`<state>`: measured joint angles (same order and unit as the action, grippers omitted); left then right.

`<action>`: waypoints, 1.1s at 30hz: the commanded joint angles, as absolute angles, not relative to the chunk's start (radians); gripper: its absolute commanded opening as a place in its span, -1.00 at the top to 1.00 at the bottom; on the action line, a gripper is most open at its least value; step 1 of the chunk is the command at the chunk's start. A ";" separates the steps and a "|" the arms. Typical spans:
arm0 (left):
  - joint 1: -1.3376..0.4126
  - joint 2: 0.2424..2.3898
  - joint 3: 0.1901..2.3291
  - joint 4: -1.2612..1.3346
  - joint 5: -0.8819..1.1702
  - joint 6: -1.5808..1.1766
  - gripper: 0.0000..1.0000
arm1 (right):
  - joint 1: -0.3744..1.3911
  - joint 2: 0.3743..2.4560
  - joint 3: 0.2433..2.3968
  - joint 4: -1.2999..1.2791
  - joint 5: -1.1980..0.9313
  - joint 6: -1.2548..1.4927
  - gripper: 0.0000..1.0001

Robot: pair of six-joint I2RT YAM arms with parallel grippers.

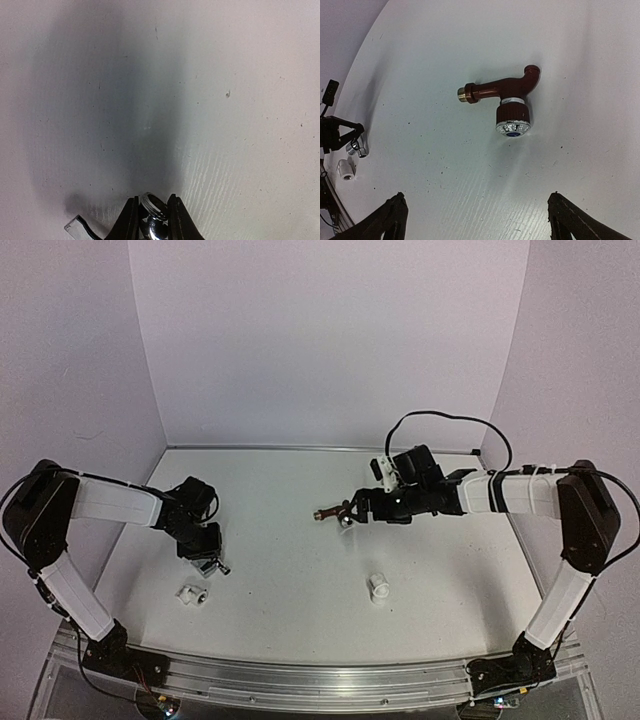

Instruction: Install the water faucets

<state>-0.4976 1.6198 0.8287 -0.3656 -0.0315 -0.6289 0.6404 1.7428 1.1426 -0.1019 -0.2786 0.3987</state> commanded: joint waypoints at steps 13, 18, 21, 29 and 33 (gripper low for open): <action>-0.515 1.417 0.982 -0.049 0.213 -0.849 1.00 | 0.830 1.995 1.339 0.355 -0.558 0.570 -0.79; -0.562 1.443 0.992 -0.018 0.220 -0.868 1.00 | 0.863 2.055 1.405 0.410 -0.548 0.569 -0.69; -0.583 1.453 0.994 -0.005 0.220 -0.871 1.00 | 0.868 2.085 1.434 0.417 -0.553 0.579 -0.56; -0.600 1.465 0.981 0.034 0.212 -0.871 1.00 | 0.883 2.102 1.437 0.455 -0.551 0.597 -0.33; -0.612 1.469 0.979 0.041 0.212 -0.868 1.00 | 0.884 2.110 1.442 0.455 -0.538 0.613 0.09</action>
<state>-0.5980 1.4625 0.9436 -0.0348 0.2065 -0.8642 0.8761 2.0922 1.4071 0.4074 -0.5477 0.5919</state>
